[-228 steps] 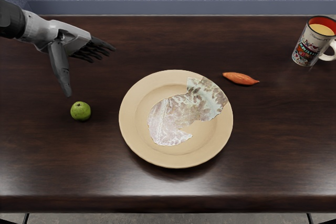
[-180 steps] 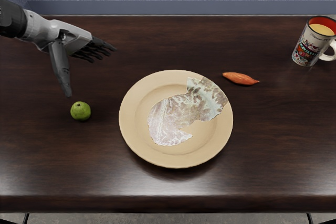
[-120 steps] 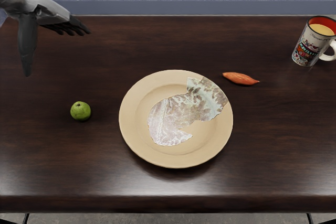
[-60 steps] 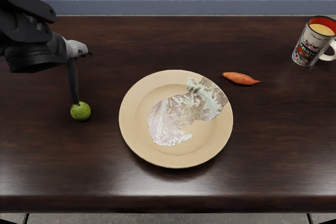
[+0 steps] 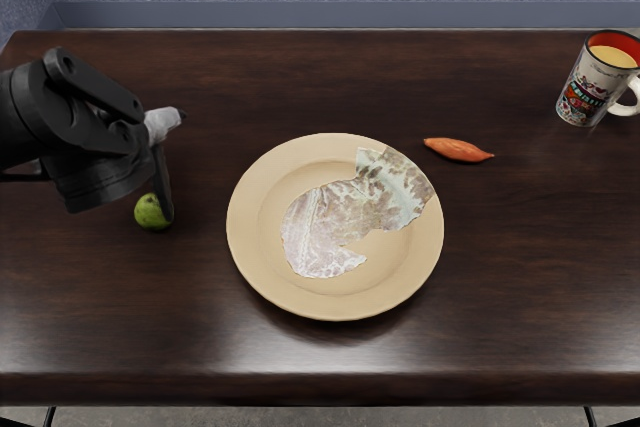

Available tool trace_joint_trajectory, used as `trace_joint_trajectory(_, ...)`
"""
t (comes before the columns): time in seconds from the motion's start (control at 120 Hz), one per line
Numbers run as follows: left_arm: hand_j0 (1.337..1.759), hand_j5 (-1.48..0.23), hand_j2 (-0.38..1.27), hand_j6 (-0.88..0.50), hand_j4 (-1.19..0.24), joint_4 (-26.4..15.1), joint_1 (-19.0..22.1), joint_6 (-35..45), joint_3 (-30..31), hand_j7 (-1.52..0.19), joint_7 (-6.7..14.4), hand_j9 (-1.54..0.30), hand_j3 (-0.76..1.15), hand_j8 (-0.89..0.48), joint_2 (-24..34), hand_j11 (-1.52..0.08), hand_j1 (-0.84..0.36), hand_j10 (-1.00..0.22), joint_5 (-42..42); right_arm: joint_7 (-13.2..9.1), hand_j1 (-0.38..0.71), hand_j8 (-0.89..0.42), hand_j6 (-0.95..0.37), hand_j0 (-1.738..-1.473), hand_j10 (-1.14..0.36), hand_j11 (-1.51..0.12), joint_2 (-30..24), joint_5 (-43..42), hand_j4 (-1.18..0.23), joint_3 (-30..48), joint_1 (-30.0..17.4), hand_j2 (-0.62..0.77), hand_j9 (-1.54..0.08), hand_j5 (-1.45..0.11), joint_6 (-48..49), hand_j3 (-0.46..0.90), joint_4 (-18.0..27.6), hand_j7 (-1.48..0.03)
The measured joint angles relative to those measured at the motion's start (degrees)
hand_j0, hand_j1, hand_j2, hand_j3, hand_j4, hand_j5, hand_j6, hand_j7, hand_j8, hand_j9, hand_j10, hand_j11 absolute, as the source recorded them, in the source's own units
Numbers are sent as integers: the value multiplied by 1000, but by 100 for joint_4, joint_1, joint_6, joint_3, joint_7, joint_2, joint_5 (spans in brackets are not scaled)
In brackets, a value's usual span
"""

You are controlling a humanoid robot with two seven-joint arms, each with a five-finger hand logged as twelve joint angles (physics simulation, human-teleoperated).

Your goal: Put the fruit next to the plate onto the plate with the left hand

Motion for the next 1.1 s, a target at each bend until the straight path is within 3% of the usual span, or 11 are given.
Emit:
trace_joint_trajectory(0.617, 1658, -10, 2, -8, -8, -160, 255, -117, 235, -10, 53, -10, 0, -8, 26, -10, 340, -8, -36, 0, -340, -8, -8, -1658, -8, -10, 0, 0, -8, 0, 0, -2, -10, -10, 0, 0, 0, -10)
trace_joint_trajectory(0.858, 1658, -32, 5, -25, -25, -370, 257, 740, 235, -32, 53, -32, 0, -25, -16, -32, 319, -25, -463, 0, -340, -8, -8, -1658, -8, -10, 0, 0, -8, 0, 0, -2, -10, -10, 0, 0, 0, -10)
trace_joint_trajectory(1.1, 1658, -37, 6, -29, -28, -741, 222, 947, 140, -37, 53, -37, 0, -29, -16, -37, 315, -28, -582, 0, -340, -8, -8, -1658, -8, -10, 0, 0, -8, 0, 0, -2, -10, -10, 0, 0, 0, -10)
